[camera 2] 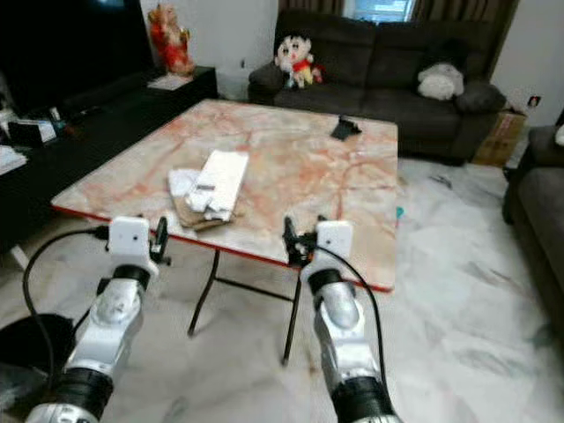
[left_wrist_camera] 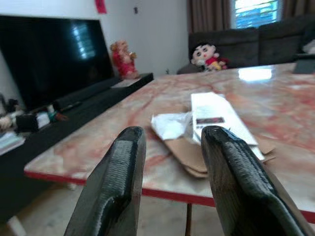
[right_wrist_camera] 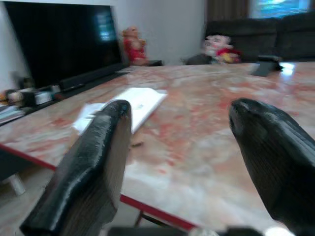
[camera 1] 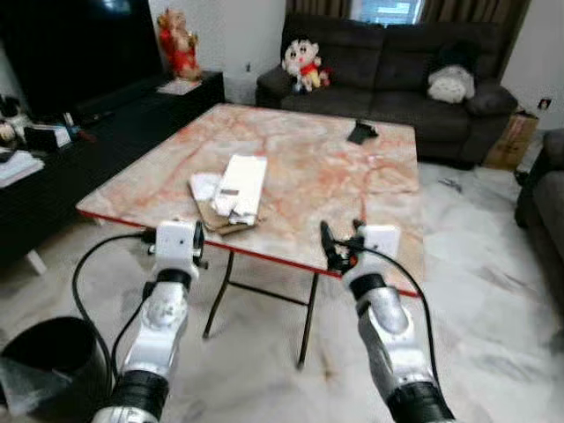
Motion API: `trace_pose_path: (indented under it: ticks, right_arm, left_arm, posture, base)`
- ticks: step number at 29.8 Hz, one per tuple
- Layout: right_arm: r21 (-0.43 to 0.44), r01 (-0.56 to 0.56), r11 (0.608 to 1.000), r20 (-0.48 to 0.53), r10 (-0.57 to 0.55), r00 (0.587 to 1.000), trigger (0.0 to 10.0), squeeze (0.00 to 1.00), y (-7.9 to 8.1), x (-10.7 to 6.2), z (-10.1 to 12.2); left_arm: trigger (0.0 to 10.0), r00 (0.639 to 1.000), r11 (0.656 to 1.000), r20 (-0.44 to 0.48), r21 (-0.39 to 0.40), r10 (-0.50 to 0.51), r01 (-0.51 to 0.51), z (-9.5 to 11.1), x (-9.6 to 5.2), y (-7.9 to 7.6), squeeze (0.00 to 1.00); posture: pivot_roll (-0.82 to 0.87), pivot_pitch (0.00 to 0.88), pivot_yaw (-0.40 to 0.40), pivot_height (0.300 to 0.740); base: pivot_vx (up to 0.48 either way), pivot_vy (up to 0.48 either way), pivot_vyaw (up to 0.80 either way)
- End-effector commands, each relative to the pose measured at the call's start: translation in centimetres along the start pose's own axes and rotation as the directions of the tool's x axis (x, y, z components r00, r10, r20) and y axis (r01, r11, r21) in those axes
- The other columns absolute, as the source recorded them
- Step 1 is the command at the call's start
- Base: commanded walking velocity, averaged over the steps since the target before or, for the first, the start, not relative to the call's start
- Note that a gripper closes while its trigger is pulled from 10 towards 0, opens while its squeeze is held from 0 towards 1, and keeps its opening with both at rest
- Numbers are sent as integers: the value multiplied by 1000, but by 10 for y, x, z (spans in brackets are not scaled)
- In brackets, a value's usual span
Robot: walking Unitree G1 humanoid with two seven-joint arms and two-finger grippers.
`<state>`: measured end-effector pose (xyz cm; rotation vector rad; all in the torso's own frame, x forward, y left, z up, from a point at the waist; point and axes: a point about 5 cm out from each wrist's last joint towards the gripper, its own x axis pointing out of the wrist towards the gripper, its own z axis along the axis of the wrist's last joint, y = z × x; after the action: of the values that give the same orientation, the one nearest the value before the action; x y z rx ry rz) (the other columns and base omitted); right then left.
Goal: Picking trash to rubbish bin
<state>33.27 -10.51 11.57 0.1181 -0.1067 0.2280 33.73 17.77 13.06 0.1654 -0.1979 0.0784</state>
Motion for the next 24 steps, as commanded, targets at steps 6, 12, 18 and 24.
trace_pose_path:
  ticks: [6,12,18,24]
  right_arm:
    - [-5,26,1000,1,-26,1000,10000,0,-7,-3,1]
    - [3,26,1000,3,-26,1000,10000,0,-7,-2,2]
    - [3,26,1000,-5,-26,1000,10000,0,-7,-2,1]
    - [-1,20,1000,6,-20,1000,10000,0,-6,-2,2]
  left_arm:
    - [10000,1000,1000,11,-8,-16,17,4,0,-7,0]
    - [10000,1000,1000,9,-9,-9,9,4,1,-5,0]
    - [10000,1000,1000,7,-15,-8,8,4,0,-5,0]
    - [10000,1000,1000,9,-15,-6,6,4,0,-5,0]
  posture:
    - [151,0,-16,740]
    - [150,0,-19,740]
    - [150,0,-19,740]
    - [150,0,-19,740]
  base:
    - [0,427,0]
    - [0,423,0]
    - [0,423,-400]
    - [0,419,-133]
